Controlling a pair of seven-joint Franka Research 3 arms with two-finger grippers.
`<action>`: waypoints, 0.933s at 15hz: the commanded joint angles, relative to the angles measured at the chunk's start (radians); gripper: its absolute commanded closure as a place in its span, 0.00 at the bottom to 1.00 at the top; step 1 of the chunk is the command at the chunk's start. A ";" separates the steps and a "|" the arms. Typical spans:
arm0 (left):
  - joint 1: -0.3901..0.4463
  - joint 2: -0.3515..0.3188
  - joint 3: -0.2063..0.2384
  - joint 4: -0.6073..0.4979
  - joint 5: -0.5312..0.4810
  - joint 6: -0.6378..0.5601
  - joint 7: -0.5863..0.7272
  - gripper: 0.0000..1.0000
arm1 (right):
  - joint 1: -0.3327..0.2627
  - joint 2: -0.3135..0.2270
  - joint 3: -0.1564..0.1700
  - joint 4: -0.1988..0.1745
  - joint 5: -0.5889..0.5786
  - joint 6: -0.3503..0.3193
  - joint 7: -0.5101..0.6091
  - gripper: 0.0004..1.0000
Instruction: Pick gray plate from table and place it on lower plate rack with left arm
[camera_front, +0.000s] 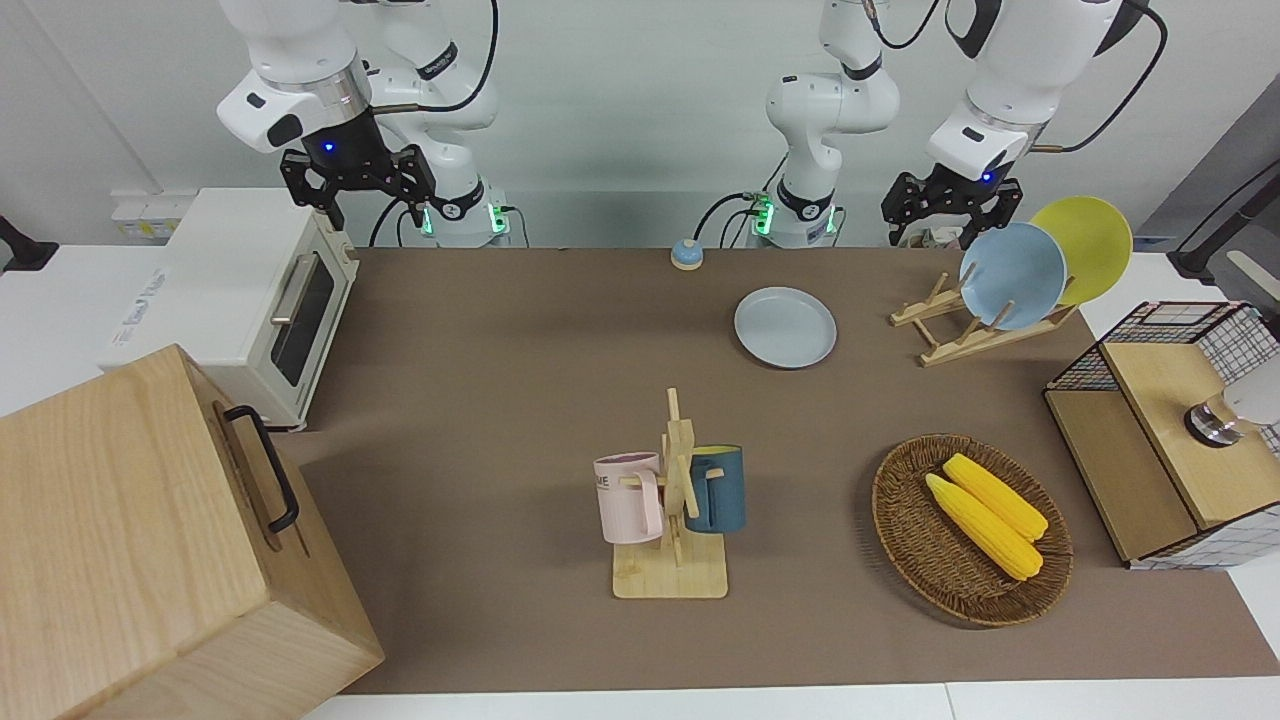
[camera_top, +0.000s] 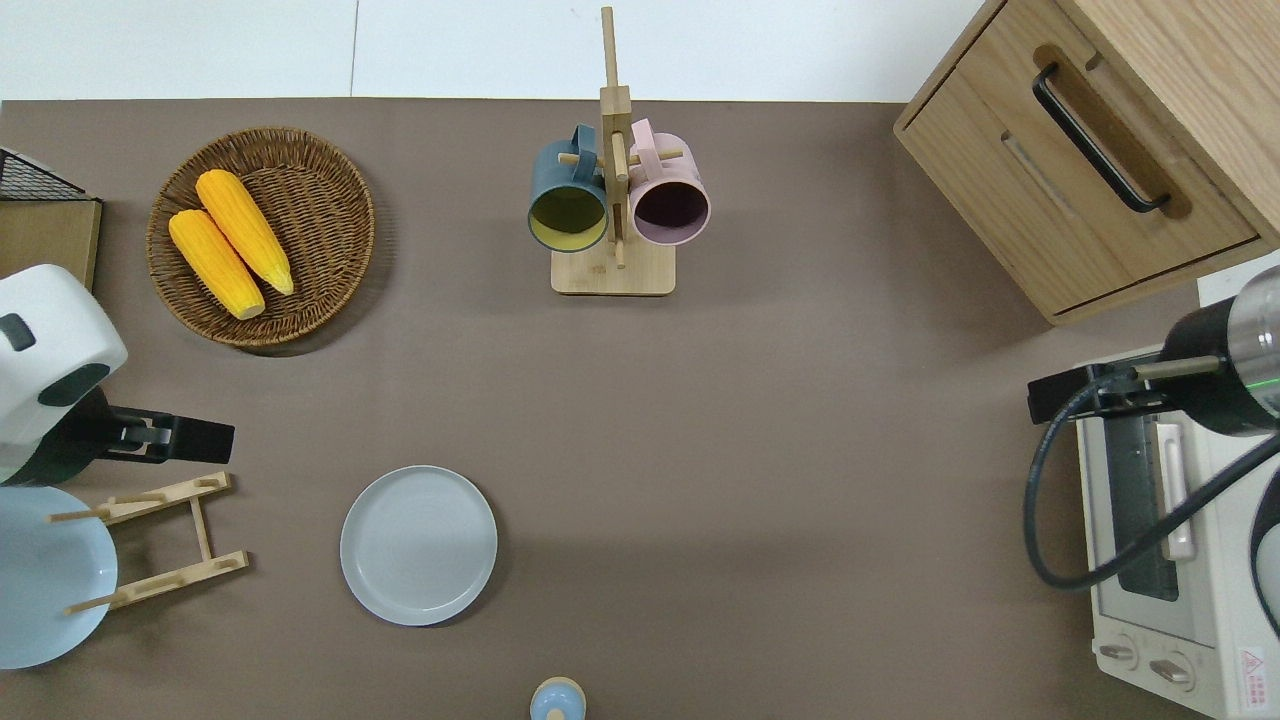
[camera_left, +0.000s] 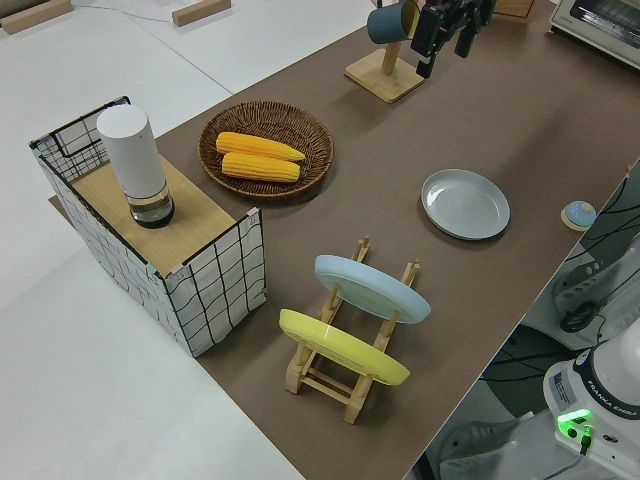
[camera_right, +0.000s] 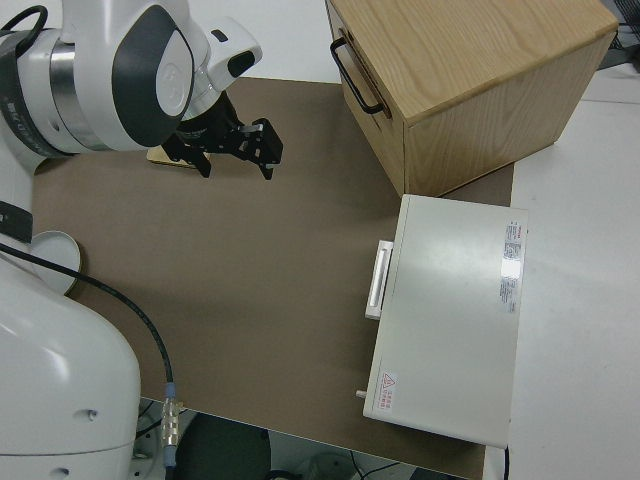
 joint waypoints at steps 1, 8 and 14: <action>-0.007 0.000 0.007 -0.011 0.005 0.012 0.000 0.00 | -0.007 -0.002 0.005 0.006 0.007 -0.014 0.000 0.01; -0.005 0.002 0.007 -0.039 -0.007 0.021 -0.011 0.00 | -0.007 -0.002 0.005 0.006 0.007 -0.014 -0.001 0.01; 0.001 0.000 0.009 -0.068 -0.021 0.050 -0.011 0.00 | -0.007 -0.002 0.005 0.006 0.007 -0.014 0.000 0.01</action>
